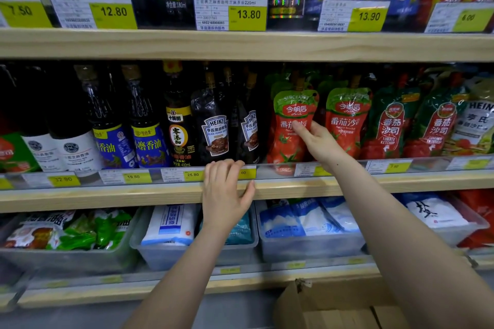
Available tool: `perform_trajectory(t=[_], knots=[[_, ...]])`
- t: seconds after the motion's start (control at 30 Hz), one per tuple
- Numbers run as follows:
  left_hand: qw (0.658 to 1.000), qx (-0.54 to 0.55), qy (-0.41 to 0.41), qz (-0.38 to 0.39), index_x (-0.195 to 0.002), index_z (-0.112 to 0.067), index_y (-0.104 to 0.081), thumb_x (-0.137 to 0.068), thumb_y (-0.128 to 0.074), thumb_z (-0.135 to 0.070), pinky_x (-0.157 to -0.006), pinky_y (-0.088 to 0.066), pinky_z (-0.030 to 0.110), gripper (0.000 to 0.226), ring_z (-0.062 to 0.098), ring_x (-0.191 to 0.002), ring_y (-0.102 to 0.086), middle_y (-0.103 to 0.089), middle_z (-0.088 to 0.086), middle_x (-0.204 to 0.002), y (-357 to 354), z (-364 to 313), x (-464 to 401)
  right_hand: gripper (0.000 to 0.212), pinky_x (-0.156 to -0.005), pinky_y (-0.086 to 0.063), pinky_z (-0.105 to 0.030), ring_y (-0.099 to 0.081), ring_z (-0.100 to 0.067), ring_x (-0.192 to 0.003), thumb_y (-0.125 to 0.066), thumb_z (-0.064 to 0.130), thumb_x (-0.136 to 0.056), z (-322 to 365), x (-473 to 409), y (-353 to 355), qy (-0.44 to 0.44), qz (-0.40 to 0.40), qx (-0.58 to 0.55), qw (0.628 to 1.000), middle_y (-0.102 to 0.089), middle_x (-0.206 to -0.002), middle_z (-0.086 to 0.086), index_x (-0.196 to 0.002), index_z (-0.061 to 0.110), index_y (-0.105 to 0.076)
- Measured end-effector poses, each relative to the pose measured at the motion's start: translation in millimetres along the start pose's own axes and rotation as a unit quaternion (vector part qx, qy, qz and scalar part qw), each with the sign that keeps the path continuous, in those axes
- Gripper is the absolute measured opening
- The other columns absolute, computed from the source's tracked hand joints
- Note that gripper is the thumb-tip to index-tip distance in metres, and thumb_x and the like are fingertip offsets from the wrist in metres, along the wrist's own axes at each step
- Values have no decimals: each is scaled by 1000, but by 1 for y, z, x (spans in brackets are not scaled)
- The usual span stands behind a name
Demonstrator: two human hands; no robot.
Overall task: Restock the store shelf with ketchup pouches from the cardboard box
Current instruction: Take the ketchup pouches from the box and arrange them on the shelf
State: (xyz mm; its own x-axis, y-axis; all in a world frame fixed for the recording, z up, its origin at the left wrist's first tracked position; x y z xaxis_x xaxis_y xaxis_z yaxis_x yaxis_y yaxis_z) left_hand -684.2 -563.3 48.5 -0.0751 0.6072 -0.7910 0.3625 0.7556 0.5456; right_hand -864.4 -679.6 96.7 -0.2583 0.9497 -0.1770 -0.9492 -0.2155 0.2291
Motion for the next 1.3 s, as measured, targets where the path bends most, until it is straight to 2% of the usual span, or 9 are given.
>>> perform_trajectory(t=[0.37,0.53,0.6,0.73,0.87,0.93,1.03,1.2,1.3], knots=[[998,24,27,49,-109,-10,-59,-81,-63,-31,-93,-41,44,35,23,-96,-48,-55,5,-99,4,-4,-3,17,-64,-46,-7,-62,6,-86,-55,48,-85,4,8,-2,-16,28,18,999,-63,-98,21,-98,37,-57],[992,102,29,63,-123,-13,-54,-84,-63,-29,-103,-38,47,43,23,-119,-45,-51,7,-125,18,-7,0,51,-81,-42,-15,-53,-7,-106,-60,36,-85,17,32,21,7,-34,60,998,-55,-113,8,-130,18,-45],[990,124,8,66,-127,-19,-50,-86,-55,-36,-101,-39,40,45,19,-118,-45,-50,3,-127,23,-23,0,48,-89,-43,-21,-54,-9,-109,-59,34,-86,15,54,33,19,-49,90,995,-56,-118,4,-130,19,-45],[981,122,-74,131,-133,-24,-44,-86,-50,-41,-91,-41,36,50,19,-110,-51,-55,-1,-122,8,-82,3,39,-89,-42,-16,-54,-9,-112,-55,27,-90,-9,113,53,-2,-48,172,984,-58,-123,0,-128,19,-49],[960,122,-78,241,-136,-25,-41,-89,-50,-43,-99,-35,38,52,21,-116,-48,-52,-2,-126,-30,-112,20,46,-91,-42,-22,-49,-12,-121,-56,26,-90,-46,165,81,-71,-46,264,961,-52,-132,-2,-134,21,-43],[958,94,-98,254,-132,-22,-46,-88,-51,-43,-103,-29,39,49,23,-113,-50,-55,-1,-123,-38,-121,28,48,-96,-41,-26,-47,-15,-123,-56,27,-90,-57,180,94,-87,-43,295,950,-49,-136,-1,-135,21,-41],[951,111,-126,260,-128,-18,-51,-88,-53,-40,-99,-34,36,46,23,-111,-51,-57,1,-120,-46,-143,44,49,-100,-43,-35,-48,-18,-122,-57,29,-89,-76,202,115,-119,-50,298,946,-49,-136,-2,-135,22,-40],[940,126,-80,305,-130,-19,-47,-89,-52,-37,-97,-39,36,45,21,-116,-47,-52,1,-124,-76,-183,83,50,-84,-36,-15,-50,-16,-115,-58,19,-89,-109,238,152,-113,-41,301,946,-51,-132,-8,-136,17,-41],[942,121,-29,311,-128,-17,-51,-87,-56,-34,-97,-40,39,44,25,-116,-50,-55,4,-124,-88,-208,111,48,-85,-33,-11,-48,-13,-114,-57,16,-89,-129,261,180,-108,-11,286,952,-51,-132,-8,-134,16,-42]])
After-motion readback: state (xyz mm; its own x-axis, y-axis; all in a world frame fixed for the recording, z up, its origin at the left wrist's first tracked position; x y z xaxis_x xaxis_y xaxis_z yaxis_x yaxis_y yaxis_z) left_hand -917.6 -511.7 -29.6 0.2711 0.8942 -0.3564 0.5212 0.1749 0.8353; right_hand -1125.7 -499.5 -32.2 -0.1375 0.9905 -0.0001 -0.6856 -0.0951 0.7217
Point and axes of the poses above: each hand's wrist, its own x-axis away from the middle knuckle, its own y-axis out of the back of the hand, z = x × y, the point moved 8 cm from there along -x, towards the middle knuckle
